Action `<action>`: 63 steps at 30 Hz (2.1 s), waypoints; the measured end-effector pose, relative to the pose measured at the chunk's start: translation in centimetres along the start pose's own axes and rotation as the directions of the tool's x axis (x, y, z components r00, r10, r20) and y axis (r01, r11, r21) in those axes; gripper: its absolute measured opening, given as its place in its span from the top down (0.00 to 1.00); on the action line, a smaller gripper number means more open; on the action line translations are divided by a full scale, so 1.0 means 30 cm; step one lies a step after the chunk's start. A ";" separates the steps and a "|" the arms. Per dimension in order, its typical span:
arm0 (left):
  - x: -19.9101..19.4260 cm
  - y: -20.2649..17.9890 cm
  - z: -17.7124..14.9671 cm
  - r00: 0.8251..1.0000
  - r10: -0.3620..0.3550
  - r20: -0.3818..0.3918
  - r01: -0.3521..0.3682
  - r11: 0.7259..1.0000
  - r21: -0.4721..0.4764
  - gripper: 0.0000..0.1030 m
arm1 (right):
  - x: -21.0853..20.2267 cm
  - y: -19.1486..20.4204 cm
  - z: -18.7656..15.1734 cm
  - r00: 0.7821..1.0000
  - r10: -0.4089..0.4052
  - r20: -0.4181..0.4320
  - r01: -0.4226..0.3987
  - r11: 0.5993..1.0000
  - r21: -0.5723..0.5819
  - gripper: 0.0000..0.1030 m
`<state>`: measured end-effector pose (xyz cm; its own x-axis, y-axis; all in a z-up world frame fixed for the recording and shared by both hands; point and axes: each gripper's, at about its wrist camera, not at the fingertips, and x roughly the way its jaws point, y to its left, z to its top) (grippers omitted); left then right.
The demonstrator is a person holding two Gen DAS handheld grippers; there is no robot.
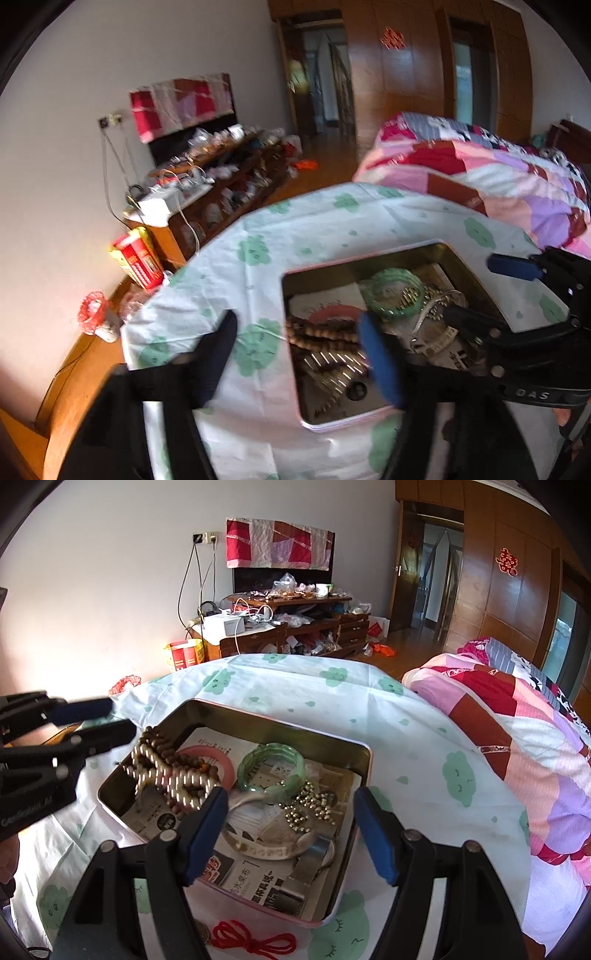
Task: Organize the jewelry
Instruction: 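Open both grippers to release the pearls and silver bangle into the tin, then grasp the small silver ring with the right gripper while the left grasps the red string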
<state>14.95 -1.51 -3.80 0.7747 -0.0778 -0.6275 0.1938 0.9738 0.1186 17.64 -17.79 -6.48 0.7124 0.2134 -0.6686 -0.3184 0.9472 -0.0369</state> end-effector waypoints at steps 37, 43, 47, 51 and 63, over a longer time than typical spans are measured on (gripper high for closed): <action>-0.060 -0.018 -0.381 0.985 0.024 -0.171 -0.039 0.995 -0.087 0.30 | -0.149 0.080 -0.353 0.992 0.080 -0.100 -0.075 0.996 0.044 0.39; -0.056 -0.040 -0.369 0.985 -0.007 -0.172 -0.008 0.996 -0.085 0.30 | -0.140 0.105 -0.368 0.992 0.068 -0.103 -0.068 0.998 0.002 0.74; -0.062 -0.073 -0.349 0.987 -0.020 -0.160 0.011 0.998 -0.055 0.30 | -0.148 0.105 -0.373 0.993 0.069 -0.100 -0.072 0.997 -0.026 0.78; -0.064 -0.121 -0.316 0.988 -0.042 -0.147 0.039 0.999 -0.021 0.30 | -0.151 0.085 -0.375 0.994 0.058 -0.097 -0.060 0.998 -0.023 0.78; -0.033 -0.320 -0.221 0.981 -0.141 -0.130 0.149 0.987 0.059 0.30 | -0.210 -0.128 -0.394 0.995 -0.072 -0.071 0.078 0.992 0.096 0.78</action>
<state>8.33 -9.37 -9.41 0.6546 -0.1854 -0.7329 0.3427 0.9369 0.0691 6.97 -25.61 -10.90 0.6871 0.1275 -0.7153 -0.2005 0.9795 -0.0180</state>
